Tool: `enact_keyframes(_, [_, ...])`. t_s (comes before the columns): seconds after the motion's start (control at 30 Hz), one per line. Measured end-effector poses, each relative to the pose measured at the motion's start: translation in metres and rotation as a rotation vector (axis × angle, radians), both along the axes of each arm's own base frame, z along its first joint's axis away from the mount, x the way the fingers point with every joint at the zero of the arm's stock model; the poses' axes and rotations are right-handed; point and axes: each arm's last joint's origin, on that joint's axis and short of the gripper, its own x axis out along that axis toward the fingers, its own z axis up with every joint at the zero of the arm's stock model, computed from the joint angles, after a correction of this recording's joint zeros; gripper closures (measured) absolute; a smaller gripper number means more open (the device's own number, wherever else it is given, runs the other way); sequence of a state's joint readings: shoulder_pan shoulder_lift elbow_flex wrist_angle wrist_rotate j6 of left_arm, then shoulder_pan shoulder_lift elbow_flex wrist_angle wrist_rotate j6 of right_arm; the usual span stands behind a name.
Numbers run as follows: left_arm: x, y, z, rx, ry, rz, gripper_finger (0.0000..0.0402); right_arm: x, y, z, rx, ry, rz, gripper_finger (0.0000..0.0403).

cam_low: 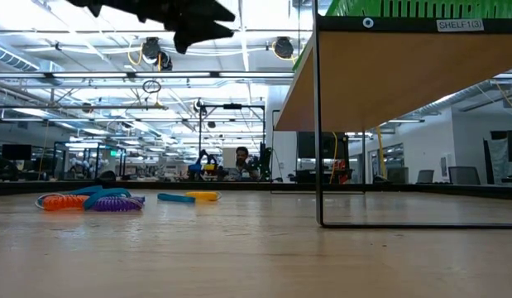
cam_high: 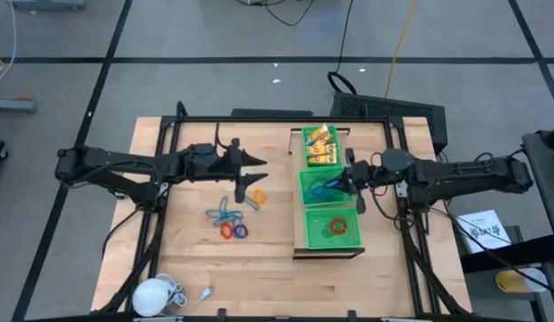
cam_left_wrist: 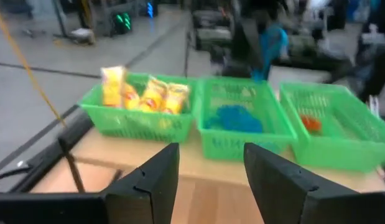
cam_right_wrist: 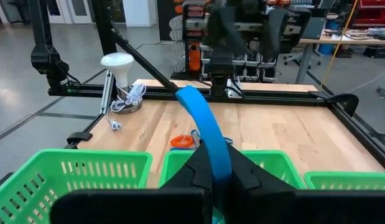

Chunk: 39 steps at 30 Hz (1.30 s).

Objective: Pick & Place Office Desk Supplies
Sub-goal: Put the blue rubber band into the middle green bin

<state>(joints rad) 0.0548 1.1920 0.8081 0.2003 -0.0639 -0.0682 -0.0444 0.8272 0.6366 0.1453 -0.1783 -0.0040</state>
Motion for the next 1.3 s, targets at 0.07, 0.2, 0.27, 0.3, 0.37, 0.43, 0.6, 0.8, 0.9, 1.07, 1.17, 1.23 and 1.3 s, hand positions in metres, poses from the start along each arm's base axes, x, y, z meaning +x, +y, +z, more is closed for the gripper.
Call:
enact_keyframes(0.07, [0.000,0.004,-0.001,-0.035,-0.045,0.031,0.0215,-0.002,0.000,-0.002,0.000,0.001,0.001,0.0401])
enact_keyframes(0.2, [-0.001,0.007,-0.007,-0.094,-0.015,0.060,0.0215,-0.002,0.000,-0.001,0.028,0.001,-0.002,0.0382])
enact_keyframes(0.27, [0.000,0.007,-0.007,-0.097,-0.022,0.060,0.0215,-0.003,0.000,-0.001,0.030,-0.001,-0.002,0.0366])
enact_keyframes(0.3, [0.000,0.007,-0.007,-0.096,-0.020,0.060,0.0215,-0.003,0.000,-0.001,0.030,0.002,-0.002,0.0356])
enact_keyframes(0.37, [0.001,0.007,-0.009,-0.097,-0.005,0.060,0.0215,-0.003,0.000,-0.001,0.030,-0.001,-0.002,0.0334])
enact_keyframes(0.43, [0.001,0.007,-0.009,-0.098,-0.009,0.058,0.0215,-0.003,0.000,-0.001,0.030,-0.001,-0.002,0.0310])
enact_keyframes(0.6, [0.001,0.006,-0.009,-0.103,-0.002,0.056,0.0215,-0.003,0.000,-0.001,0.043,0.000,-0.003,0.0258])
enact_keyframes(0.8, [-0.003,0.005,-0.023,-0.139,0.142,0.033,0.0215,-0.003,0.000,-0.001,0.041,0.000,-0.003,0.0224])
enact_keyframes(0.9, [-0.007,0.003,-0.033,-0.157,0.258,0.027,0.0215,-0.003,0.000,-0.001,0.040,0.000,-0.002,0.0218])
enact_keyframes(1.07, [-0.015,-0.005,-0.048,-0.166,0.434,0.023,0.0215,-0.003,0.000,-0.001,0.010,-0.004,0.002,0.0222])
enact_keyframes(1.17, [-0.020,-0.009,-0.054,-0.155,0.515,0.042,0.0215,-0.003,0.000,-0.001,0.005,-0.005,0.002,0.0226])
enact_keyframes(1.23, [-0.021,-0.012,-0.060,-0.112,0.562,0.037,0.0215,-0.003,0.000,-0.001,-0.012,-0.007,0.004,0.0226])
enact_keyframes(1.3, [-0.021,-0.017,-0.072,-0.039,0.611,-0.005,0.0215,-0.003,0.000,-0.001,-0.019,-0.008,0.006,0.0225])
